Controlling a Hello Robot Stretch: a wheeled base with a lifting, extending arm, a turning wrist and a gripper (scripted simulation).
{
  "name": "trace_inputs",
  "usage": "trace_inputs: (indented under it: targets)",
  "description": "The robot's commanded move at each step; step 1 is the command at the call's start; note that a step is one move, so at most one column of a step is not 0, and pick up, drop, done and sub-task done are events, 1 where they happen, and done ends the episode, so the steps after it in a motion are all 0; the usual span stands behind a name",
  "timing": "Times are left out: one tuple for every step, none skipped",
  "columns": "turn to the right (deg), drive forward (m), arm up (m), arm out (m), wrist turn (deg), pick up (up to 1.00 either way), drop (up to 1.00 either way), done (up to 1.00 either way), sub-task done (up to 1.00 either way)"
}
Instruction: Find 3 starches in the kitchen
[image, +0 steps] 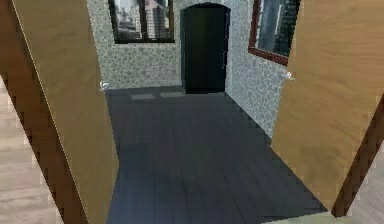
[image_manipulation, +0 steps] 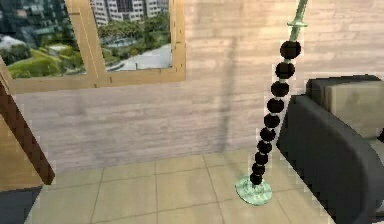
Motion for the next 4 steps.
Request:
trace_inputs:
  targets:
    - [0.0, 0.70, 0.00, 0.00, 0.0, 0.00, 0.00, 0.00, 0.00]
    - [-9.0, 0.00, 0.00, 0.00, 0.0, 0.00, 0.00, 0.00, 0.00]
    - [0.0, 1.00, 0.00, 0.00, 0.0, 0.00, 0.00, 0.00, 0.00]
    - [0.0, 0.35, 0.00, 0.00, 0.0, 0.00, 0.00, 0.00, 0.00]
